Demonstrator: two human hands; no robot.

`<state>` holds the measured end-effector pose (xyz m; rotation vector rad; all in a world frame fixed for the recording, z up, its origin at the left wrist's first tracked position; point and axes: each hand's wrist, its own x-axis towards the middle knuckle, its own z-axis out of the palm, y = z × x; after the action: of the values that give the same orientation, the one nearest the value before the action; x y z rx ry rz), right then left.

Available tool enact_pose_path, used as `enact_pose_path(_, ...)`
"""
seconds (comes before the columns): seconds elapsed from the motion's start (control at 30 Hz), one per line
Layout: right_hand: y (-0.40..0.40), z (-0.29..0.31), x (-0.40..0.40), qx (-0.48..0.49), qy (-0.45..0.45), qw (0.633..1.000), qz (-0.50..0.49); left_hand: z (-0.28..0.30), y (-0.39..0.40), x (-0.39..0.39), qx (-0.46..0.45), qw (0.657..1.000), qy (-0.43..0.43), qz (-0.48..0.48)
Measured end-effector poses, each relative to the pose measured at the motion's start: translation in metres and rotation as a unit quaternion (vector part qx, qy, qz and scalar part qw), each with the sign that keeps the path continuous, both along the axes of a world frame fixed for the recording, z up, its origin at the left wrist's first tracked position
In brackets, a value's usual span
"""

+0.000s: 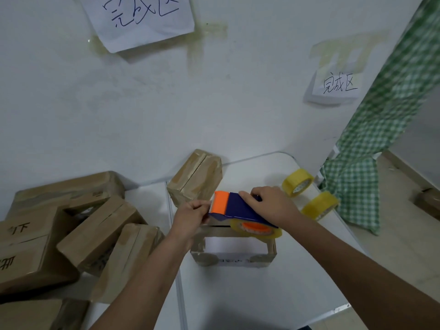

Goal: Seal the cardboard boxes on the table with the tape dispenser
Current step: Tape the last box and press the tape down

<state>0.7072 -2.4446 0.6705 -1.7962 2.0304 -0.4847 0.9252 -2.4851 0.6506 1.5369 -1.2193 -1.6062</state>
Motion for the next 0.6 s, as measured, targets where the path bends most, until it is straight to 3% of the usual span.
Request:
enact_pose_path(0.3, -0.007, 0.0, -0.006, 0.033, 0.059, 0.996, 0.053, -0.003, -0.001, 0.014, 0.014, 0.995, 0.067, 0.066)
enact_pose_path(0.6, -0.001, -0.005, -0.017, 0.078, 0.06, 0.993, 0.064, -0.006, 0.0, 0.063, -0.003, 0.993, 0.046, 0.11)
